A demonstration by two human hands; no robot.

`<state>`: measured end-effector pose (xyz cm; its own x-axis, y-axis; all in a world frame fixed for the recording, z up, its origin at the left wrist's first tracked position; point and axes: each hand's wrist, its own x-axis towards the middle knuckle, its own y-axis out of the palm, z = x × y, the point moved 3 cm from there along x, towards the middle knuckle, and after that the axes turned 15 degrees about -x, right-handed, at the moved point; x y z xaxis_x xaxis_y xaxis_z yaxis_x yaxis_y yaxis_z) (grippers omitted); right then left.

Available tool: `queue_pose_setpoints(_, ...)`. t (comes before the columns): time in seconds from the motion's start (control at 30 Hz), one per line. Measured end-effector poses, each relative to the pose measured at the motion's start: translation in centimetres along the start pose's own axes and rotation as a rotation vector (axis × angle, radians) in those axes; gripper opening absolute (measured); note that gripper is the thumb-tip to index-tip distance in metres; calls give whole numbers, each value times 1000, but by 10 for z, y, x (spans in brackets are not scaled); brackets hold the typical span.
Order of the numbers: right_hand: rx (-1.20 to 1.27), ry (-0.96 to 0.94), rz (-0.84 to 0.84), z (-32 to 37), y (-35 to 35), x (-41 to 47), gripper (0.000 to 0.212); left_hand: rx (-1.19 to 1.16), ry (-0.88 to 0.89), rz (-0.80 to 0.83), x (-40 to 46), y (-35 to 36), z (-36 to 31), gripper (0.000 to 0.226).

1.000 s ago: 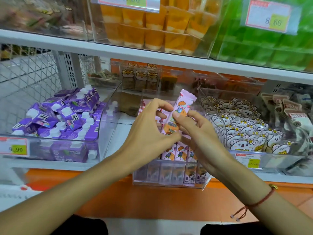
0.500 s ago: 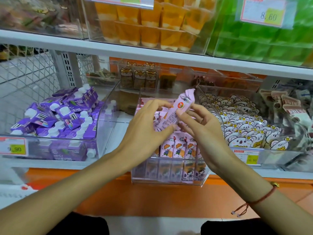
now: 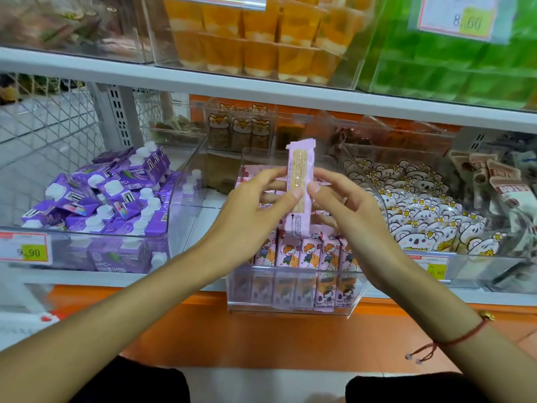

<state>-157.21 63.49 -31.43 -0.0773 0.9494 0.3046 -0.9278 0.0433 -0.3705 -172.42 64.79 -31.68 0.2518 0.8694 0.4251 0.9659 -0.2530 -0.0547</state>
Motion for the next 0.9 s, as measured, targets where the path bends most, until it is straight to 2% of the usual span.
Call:
queue_pose_setpoints(0.13, -50, -145, 7, 3, -5, -1, 37, 32, 131, 15, 0, -5, -7, 38)
queue_pose_setpoints(0.27, -100, -263, 8, 5, -7, -2, 34, 104, 210, 34, 0, -8, -12, 34)
queue_pose_setpoints(0.43, -76, -266, -3, 3, -7, -1, 32, 105, 216, 67, 0, -8, -15, 35)
queue_pose_setpoints(0.5, -39, -205, -3, 2, -7, -1, 38, 57, 177, 78, 1, -9, -17, 40)
queue_pose_setpoints(0.6, -16, -126, 7, 3, -8, 0, 50, -79, 24, 24, 3, -11, -16, 37)
queue_pose_setpoints(0.73, -17, -33, 48, 4, -3, 0, 49, -218, -198, -46, 3, -9, -9, 39)
queue_pose_setpoints(0.9, 62, 75, 15, 1, -1, 0, 42, -304, -310, -98, 3, -6, -5, 39)
